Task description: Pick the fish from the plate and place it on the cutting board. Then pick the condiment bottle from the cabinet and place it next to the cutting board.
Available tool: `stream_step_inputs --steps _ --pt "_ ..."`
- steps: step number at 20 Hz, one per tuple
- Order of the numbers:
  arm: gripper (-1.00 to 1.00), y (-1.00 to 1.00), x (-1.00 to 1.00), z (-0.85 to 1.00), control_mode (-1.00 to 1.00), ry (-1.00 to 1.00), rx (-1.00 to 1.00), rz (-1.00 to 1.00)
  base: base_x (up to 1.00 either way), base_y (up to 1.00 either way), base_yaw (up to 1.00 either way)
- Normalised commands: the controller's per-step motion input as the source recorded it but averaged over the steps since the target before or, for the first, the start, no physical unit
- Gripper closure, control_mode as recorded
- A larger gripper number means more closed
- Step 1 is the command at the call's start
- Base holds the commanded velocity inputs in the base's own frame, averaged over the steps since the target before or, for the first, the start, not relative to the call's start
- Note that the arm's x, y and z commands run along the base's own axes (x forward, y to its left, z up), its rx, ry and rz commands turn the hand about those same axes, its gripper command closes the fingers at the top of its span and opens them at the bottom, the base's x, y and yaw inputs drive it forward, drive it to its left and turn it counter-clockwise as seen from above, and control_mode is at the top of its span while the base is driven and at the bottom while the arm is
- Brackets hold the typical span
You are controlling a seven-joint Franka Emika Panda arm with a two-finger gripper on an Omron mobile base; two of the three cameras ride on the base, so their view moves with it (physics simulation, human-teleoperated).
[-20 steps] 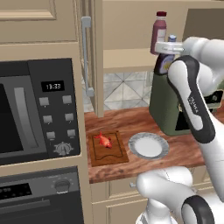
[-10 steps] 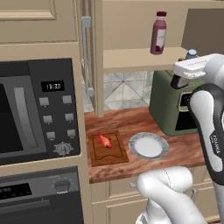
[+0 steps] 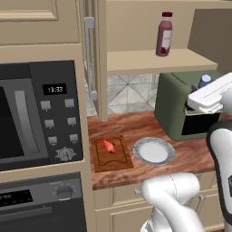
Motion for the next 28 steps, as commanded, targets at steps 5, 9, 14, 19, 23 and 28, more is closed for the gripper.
stream_step_inputs --steps 5,9,14,19,23,28 --pt "1.0 -0.05 -0.42 -0.43 -1.0 -0.02 -0.11 0.04 0.0 0.0 0.0" --pt "1.0 -0.04 -0.3 -0.5 -1.0 0.0 -0.11 0.04 0.0 0.0 0.0" --pt "1.0 -0.03 -0.21 -0.35 -1.0 -0.03 -0.04 0.03 0.0 0.0 0.0" --pt "1.0 0.0 0.0 -0.18 -1.0 0.02 -0.06 0.0 0.0 0.0 0.0" --pt "1.0 -0.02 -0.01 -0.5 -1.0 0.08 -0.12 0.0 0.0 0.0 0.0" --pt "1.0 0.0 -0.01 -0.55 -1.0 0.1 -0.11 0.0 0.0 0.0 0.0"
